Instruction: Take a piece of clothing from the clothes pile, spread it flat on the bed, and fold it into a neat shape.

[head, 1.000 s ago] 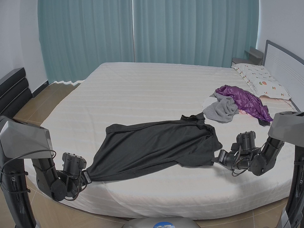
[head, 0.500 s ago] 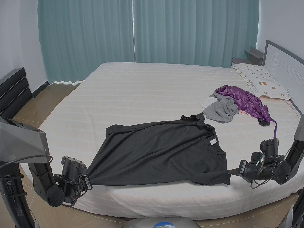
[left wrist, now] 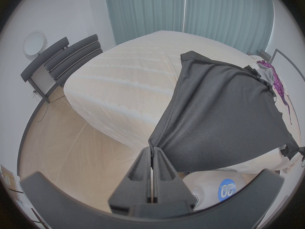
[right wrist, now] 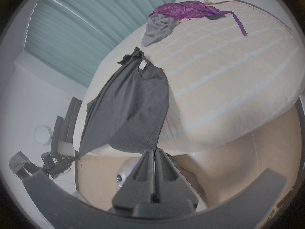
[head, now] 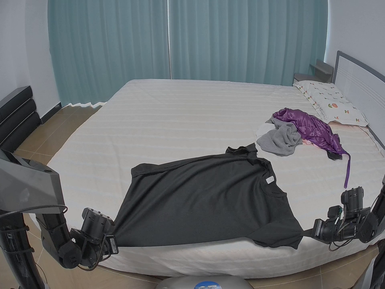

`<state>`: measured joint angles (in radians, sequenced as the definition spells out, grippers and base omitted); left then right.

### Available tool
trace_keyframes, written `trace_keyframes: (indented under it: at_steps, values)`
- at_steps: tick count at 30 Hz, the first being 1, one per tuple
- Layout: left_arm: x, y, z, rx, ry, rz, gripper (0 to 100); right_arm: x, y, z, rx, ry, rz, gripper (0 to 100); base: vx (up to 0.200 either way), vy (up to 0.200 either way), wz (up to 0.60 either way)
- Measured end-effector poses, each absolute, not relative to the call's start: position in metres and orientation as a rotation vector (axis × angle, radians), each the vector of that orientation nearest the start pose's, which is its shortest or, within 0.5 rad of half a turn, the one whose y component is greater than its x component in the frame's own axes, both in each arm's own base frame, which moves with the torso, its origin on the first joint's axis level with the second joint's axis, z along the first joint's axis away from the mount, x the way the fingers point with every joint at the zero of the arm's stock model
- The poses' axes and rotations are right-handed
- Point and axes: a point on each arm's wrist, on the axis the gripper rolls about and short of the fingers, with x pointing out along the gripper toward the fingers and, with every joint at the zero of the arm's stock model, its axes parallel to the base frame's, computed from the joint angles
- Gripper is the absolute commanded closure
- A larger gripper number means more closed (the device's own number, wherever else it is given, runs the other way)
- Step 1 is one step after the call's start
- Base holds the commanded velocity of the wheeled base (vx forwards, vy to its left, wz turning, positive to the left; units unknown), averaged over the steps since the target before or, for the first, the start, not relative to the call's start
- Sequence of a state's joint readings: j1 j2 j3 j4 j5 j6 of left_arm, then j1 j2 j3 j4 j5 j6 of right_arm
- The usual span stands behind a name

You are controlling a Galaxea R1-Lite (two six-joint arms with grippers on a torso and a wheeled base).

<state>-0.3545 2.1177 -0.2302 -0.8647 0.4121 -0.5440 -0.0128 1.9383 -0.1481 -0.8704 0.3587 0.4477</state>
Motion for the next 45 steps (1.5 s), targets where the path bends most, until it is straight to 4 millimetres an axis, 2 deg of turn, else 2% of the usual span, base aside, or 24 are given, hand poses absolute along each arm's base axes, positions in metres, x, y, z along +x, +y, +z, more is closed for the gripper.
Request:
trace_keyframes:
  at_steps: [6, 10, 11, 18, 31, 32, 38, 45]
  values:
    - [0.213, -0.071, -0.020, -0.114, 0.902, 0.299, 100, 0.191, 0.005, 0.005, 0.510, 1.034, 0.135, 100, 0.000, 0.000, 0.00]
    - [0.213, -0.071, -0.021, -0.112, 0.905, 0.298, 100, 0.189, 0.005, 0.000, 0.499, 1.062, 0.134, 100, 0.000, 0.000, 0.00]
    - [0.213, -0.071, -0.021, -0.112, 0.905, 0.299, 100, 0.189, 0.006, -0.001, 0.497, 1.068, 0.134, 0, 0.000, 0.000, 0.00]
    - [0.214, -0.072, -0.022, -0.113, 0.906, 0.299, 100, 0.205, 0.009, -0.009, 0.487, 1.065, 0.148, 0, 0.000, 0.000, 0.00]
    - [0.216, -0.073, -0.023, -0.117, 0.902, 0.298, 100, 0.257, 0.011, -0.026, 0.497, 1.006, 0.110, 0, 0.000, 0.000, 0.00]
    - [0.216, -0.073, -0.024, -0.116, 0.904, 0.298, 100, 0.261, 0.012, -0.028, 0.496, 1.003, 0.103, 100, 0.000, 0.000, 0.00]
    - [0.217, -0.073, -0.027, -0.113, 0.912, 0.302, 100, 0.274, 0.017, -0.038, 0.449, 0.979, 0.050, 100, 0.000, 0.000, 0.00]
    - [0.216, -0.072, -0.029, -0.110, 0.920, 0.305, 100, 0.274, 0.019, -0.047, 0.420, 0.984, 0.026, 100, 0.000, 0.000, 0.00]
